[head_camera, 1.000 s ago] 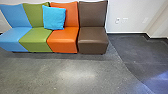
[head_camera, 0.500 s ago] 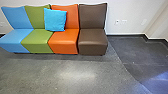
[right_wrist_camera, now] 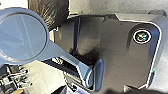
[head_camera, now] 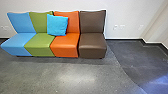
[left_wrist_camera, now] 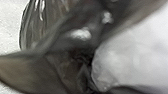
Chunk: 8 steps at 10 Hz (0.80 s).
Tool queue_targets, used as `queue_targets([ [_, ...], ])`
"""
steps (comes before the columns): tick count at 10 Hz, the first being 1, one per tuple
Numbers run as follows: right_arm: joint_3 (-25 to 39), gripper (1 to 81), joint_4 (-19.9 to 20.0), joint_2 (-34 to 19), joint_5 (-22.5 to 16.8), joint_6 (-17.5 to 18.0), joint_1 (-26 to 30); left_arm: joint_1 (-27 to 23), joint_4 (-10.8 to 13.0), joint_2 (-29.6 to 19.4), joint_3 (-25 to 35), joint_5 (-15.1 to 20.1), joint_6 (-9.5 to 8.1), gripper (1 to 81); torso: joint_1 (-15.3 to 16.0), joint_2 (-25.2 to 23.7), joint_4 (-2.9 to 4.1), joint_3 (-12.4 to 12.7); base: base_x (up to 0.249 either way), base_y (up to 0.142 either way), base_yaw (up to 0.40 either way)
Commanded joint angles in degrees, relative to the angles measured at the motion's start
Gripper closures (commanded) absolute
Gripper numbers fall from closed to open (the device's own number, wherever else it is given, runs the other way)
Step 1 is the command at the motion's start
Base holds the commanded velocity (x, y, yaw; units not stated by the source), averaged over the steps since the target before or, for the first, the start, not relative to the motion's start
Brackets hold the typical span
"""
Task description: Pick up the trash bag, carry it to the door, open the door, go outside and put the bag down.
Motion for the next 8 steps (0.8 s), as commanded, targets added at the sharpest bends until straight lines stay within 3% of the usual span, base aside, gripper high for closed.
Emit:
queue_targets([
  [1,-0.15,1.0,-0.08,-1.27,-5.05,-0.39,1.03,0.16,-0.41,-0.97,1.07,7.07,0.21,81.1,-3.58,5.55,0.0,3.33,0.0,0.0,0.0],
  [6,-2.17,1.0,-0.08,0.04,-5.05,-0.48,0.86,4.47,-0.32,-0.1,2.48,7.15,2.84,81.1,-10.36,15.91,0.0,8.33,0.0,0.0,0.0],
  [8,-2.96,1.0,-0.17,0.3,-4.96,-0.48,-0.11,6.93,-0.32,1.31,1.17,7.07,4.95,81.1,-13.07,20.02,0.0,9.95,0.0,0.0,0.0],
])
